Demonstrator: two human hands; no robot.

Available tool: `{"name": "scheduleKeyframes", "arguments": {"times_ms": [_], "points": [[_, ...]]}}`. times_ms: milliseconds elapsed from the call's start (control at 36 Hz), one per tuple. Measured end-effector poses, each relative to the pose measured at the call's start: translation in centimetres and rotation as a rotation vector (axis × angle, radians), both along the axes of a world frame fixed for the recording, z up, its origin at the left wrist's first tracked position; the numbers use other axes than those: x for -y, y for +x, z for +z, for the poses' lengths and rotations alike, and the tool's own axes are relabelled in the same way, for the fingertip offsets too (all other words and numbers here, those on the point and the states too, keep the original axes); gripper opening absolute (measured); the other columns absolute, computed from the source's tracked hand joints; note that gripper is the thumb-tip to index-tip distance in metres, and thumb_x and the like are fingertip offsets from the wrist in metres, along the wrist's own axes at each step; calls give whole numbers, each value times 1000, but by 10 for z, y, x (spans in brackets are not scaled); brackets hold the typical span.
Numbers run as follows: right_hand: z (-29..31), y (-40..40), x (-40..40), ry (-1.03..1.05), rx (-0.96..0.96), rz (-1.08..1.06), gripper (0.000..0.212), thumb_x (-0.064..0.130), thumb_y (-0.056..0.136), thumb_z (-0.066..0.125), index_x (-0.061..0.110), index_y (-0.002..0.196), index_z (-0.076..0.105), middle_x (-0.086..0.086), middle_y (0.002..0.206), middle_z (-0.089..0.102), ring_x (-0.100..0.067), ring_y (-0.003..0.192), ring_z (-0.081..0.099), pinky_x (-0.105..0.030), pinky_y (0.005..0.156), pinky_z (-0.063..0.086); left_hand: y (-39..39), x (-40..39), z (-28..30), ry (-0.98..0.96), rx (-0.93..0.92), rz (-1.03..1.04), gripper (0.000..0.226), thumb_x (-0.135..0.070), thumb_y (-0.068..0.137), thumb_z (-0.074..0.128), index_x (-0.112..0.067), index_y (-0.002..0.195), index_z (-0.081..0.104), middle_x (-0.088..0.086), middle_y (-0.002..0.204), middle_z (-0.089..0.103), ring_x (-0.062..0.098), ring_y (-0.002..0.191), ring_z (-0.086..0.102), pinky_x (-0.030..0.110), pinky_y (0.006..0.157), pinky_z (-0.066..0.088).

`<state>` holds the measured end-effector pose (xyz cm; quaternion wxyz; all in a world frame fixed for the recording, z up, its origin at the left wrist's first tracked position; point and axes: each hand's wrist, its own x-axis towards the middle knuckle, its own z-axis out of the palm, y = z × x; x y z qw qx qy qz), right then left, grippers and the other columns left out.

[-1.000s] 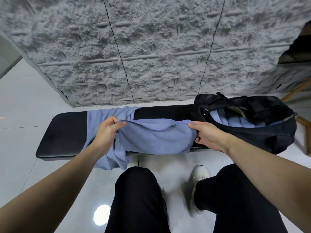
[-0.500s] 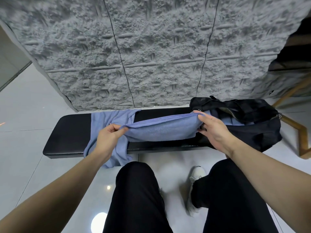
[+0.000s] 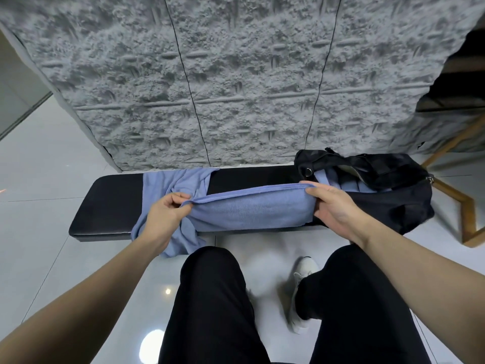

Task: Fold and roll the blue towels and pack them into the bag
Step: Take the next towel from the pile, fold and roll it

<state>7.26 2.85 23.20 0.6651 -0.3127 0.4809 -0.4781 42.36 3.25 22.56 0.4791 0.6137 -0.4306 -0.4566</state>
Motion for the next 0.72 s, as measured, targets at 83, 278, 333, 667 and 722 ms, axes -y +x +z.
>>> {"name": "scheduleKeyframes", "arguments": {"times_ms": [83, 278, 333, 667, 722], "points": [[-2, 5, 5, 75, -22, 17, 20, 6, 95, 51, 11, 101, 69, -6, 104, 71, -20, 96, 66, -38, 82, 51, 4, 4, -6, 58, -41, -38, 26, 6, 90, 59, -12, 72, 56, 1, 107, 66, 9, 105, 61, 22, 90, 43], [-6, 5, 8, 203, -147, 236, 37, -2, 91, 45, 12, 115, 70, -8, 115, 71, -19, 106, 66, -35, 98, 50, 8, 6, -10, 75, -6, -91, 27, 12, 86, 57, -11, 72, 56, 3, 94, 68, 9, 91, 63, 22, 85, 44], [-7, 4, 10, 227, -161, 272, 37, -5, 91, 45, 9, 117, 68, -9, 116, 71, -20, 109, 66, -35, 99, 50, 10, 5, -11, 60, 8, -98, 27, 13, 86, 56, -10, 72, 56, 3, 91, 67, 11, 89, 62, 23, 83, 45], [-22, 5, 27, 43, -197, 74, 41, -3, 96, 50, 26, 122, 64, -7, 131, 63, -16, 109, 62, -30, 88, 52, 12, 6, -18, -29, 68, -18, 21, 10, 85, 65, -8, 73, 62, -11, 74, 68, 2, 74, 63, 12, 74, 49], [-24, 5, 29, 0, -266, 74, 38, -1, 96, 53, 24, 122, 65, -18, 132, 59, -16, 107, 62, -29, 88, 54, 12, 7, -19, -40, 86, 2, 20, 7, 85, 66, -9, 74, 64, -13, 73, 68, -2, 73, 63, 9, 72, 48]]}}
